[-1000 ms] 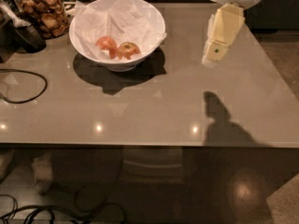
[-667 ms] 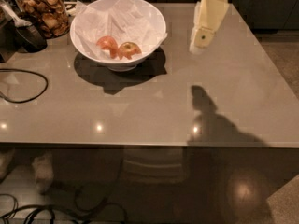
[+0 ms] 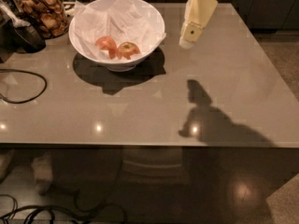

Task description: Pick apple from white bowl

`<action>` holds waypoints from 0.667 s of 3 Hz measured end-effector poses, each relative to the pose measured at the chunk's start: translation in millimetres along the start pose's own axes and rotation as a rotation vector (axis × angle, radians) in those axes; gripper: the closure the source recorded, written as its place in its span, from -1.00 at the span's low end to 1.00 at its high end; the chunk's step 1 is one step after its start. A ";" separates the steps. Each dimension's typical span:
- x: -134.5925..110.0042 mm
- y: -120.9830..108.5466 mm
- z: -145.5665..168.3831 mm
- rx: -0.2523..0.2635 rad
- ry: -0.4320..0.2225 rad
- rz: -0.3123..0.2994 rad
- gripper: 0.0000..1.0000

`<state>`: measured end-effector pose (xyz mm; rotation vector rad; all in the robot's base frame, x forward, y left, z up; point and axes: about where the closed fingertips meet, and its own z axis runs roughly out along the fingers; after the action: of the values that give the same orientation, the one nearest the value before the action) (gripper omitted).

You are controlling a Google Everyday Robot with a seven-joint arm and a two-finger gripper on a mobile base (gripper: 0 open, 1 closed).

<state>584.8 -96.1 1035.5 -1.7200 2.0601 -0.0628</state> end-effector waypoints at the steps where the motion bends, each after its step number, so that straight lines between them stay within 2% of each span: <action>1: -15.7 -19.4 15.1 -0.011 -0.017 -0.003 -1.00; 2: -31.0 -36.4 31.3 -0.035 -0.038 -0.006 -1.00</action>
Offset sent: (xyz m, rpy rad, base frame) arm 0.0706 0.0369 -0.0086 0.0352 0.0976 0.0516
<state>633.6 -67.0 1028.5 -1.7351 2.0394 0.0038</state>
